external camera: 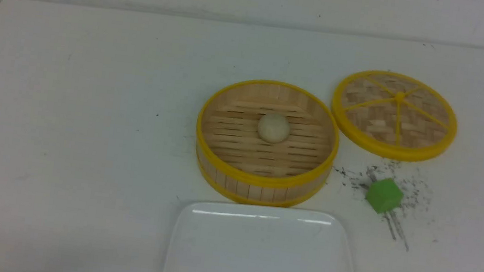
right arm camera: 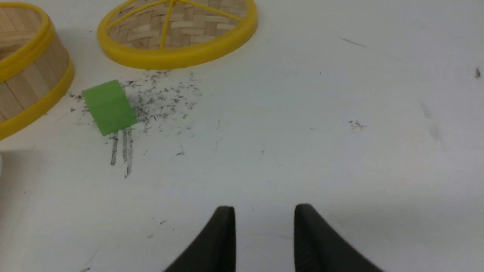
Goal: Put the steamed buns into the plate on the white tablecloth.
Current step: 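Reach toward a bun in the bamboo steamer with the right gripper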
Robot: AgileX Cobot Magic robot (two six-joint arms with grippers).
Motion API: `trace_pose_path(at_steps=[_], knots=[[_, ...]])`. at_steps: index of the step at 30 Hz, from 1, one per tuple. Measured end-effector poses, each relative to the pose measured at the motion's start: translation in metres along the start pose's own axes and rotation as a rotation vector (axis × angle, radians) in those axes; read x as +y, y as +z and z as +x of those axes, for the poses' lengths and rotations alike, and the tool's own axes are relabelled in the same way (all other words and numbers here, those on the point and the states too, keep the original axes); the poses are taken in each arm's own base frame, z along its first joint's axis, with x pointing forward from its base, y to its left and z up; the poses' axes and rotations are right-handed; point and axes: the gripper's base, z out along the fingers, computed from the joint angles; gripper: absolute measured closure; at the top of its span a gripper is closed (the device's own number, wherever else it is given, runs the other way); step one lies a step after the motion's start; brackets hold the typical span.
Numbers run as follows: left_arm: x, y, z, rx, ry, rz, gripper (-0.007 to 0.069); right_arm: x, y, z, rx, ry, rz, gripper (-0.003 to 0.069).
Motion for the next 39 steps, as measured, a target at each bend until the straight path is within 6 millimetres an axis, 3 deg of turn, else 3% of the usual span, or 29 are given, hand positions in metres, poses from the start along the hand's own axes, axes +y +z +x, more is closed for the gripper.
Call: trace_pose_path(at_steps=[34, 38, 39], knots=[[0.0000, 0.0000, 0.0000, 0.000, 0.000, 0.000, 0.0385, 0.0001, 0.0000, -0.0001, -0.001, 0.003, -0.001, 0.0419], [0.0000, 0.0000, 0.0000, 0.000, 0.000, 0.000, 0.0385, 0.0045, 0.0000, 0.0000, 0.003, 0.206, -0.049, 0.0419], [0.0000, 0.0000, 0.0000, 0.000, 0.000, 0.000, 0.0385, 0.0090, 0.0001, 0.0002, 0.010, 0.403, -0.101, 0.0419]])
